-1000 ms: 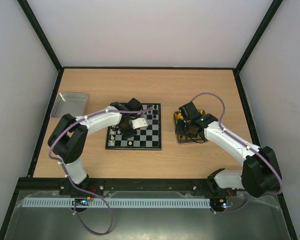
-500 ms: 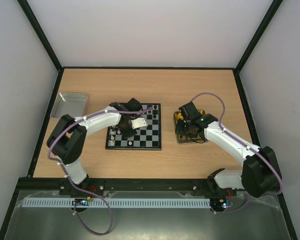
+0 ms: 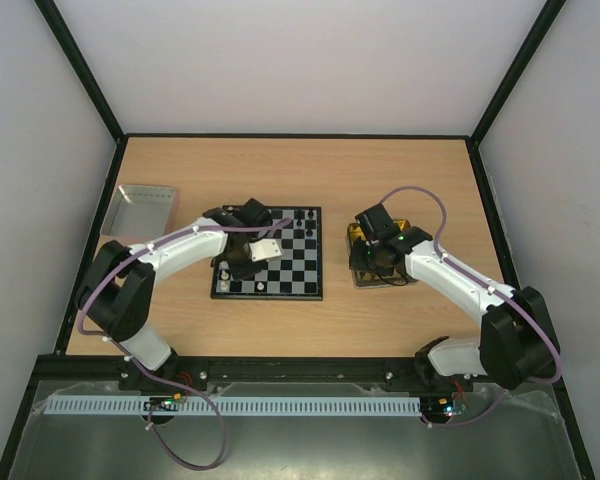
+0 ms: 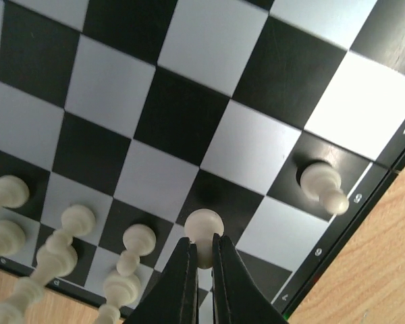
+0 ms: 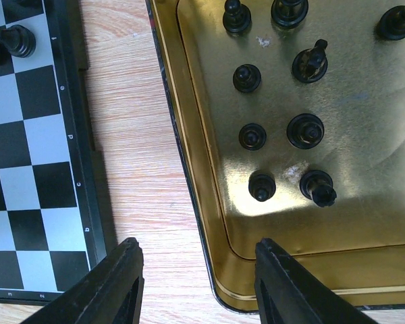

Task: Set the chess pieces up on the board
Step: Move the chess piece to the chessboard.

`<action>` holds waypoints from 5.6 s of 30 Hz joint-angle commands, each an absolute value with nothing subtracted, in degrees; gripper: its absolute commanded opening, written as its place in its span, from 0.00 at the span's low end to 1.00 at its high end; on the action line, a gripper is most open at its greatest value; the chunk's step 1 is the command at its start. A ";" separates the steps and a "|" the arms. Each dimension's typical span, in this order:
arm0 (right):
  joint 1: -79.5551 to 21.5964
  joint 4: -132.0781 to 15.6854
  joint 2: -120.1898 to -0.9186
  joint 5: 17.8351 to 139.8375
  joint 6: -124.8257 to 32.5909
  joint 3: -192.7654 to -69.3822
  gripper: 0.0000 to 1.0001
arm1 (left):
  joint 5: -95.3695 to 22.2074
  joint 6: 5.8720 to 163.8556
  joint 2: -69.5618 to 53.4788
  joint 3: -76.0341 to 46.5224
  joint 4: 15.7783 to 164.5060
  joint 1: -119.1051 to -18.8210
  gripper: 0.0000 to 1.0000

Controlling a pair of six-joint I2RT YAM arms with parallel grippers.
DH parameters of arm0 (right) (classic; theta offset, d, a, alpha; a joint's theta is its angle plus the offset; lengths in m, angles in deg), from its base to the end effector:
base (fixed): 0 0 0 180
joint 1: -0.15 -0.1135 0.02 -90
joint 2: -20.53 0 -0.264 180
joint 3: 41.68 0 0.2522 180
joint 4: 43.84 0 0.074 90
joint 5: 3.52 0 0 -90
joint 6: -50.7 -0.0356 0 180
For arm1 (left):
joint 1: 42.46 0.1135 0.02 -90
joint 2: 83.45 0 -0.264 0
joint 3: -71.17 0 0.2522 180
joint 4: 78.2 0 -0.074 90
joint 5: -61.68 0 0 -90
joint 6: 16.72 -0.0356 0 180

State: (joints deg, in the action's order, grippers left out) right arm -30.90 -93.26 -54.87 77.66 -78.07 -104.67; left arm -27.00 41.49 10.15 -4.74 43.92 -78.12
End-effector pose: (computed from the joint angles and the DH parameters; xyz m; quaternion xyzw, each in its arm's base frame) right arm 0.2125 0.1343 0.2185 0.0464 0.9661 0.2000 0.1563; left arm 0.2476 -0.1767 0.1942 0.5496 0.8259 0.0072 0.1259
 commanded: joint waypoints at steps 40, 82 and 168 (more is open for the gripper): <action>-31.14 -92.54 -55.46 77.70 -77.97 -104.61 0.44 | -27.10 39.09 6.38 0.83 43.57 -73.85 0.17; -31.14 -93.51 -54.82 77.69 -77.48 -104.88 0.44 | -26.39 42.65 6.79 -4.27 41.69 -83.02 0.25; -31.14 -92.63 -54.61 77.86 -78.15 -103.69 0.45 | -26.21 40.18 5.21 1.78 43.18 -81.32 0.02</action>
